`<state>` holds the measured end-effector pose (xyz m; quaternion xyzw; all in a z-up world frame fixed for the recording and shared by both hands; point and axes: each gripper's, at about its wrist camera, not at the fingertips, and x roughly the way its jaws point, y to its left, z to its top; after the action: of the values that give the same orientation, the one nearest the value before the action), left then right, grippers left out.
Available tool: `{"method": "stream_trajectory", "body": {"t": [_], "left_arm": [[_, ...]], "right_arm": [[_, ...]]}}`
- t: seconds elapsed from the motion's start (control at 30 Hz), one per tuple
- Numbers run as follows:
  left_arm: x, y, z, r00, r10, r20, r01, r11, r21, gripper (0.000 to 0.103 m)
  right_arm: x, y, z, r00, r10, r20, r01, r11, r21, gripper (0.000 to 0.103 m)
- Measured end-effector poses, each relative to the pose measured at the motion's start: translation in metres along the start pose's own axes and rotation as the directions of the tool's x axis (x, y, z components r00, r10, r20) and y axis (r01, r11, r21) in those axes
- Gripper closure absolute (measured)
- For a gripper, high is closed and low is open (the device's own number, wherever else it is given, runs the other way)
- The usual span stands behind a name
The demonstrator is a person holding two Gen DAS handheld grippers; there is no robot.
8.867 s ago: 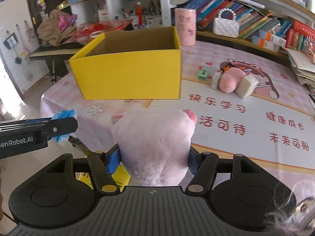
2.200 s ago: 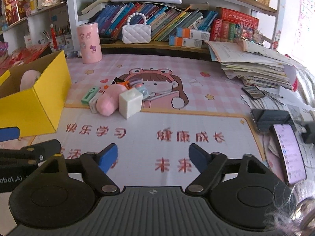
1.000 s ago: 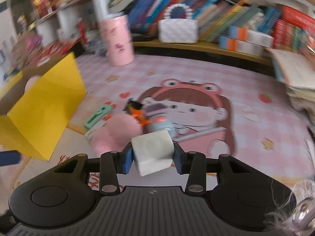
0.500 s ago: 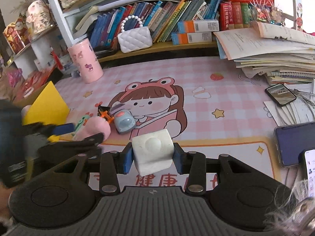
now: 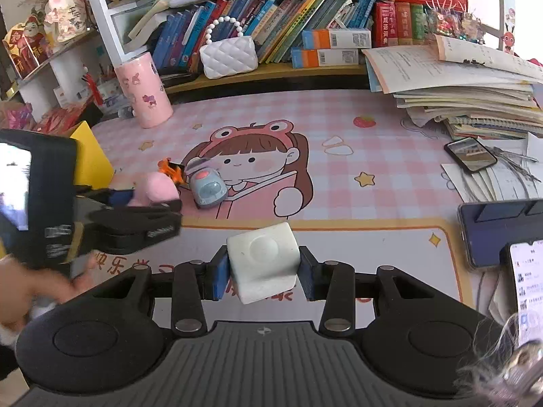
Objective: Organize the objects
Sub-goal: 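Grasp the white cube with the right tool while the left tool grasps the antlered pink plush, then carry the antlered plush with the left tool while the right tool carries the white cube to the box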
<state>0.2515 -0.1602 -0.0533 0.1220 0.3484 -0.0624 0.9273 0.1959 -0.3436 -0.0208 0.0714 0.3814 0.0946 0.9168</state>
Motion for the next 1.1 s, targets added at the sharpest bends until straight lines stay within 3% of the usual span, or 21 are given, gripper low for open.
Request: {"method": "stream_trajectory", "body": {"t": [0.2, 0.37, 0.7, 1.1], "left_arm": [[-0.056, 0.02, -0.018, 0.994, -0.097, 0.046, 0.1, 0.992, -0.082, 0.055], [-0.093, 0.05, -0.054, 0.987, -0.156, 0.026, 0.158, 0.971, -0.177, 0.055], [-0.143, 0.12, -0.098, 0.997, -0.054, 0.052, 0.066, 0.958, -0.277, 0.055], [-0.194, 0.18, -0.151, 0.999, 0.012, 0.047, 0.005, 0.939, -0.344, 0.055]], "right_arm": [[-0.005, 0.022, -0.008, 1.0, -0.01, -0.003, 0.01, 1.0, -0.024, 0.064], [-0.011, 0.051, -0.016, 1.0, 0.005, -0.004, -0.005, 0.998, -0.066, 0.064], [-0.016, 0.136, -0.033, 0.995, 0.103, -0.012, -0.104, 0.979, -0.177, 0.064], [-0.033, 0.233, -0.072, 0.979, 0.193, -0.06, -0.203, 0.935, -0.291, 0.064]]}}
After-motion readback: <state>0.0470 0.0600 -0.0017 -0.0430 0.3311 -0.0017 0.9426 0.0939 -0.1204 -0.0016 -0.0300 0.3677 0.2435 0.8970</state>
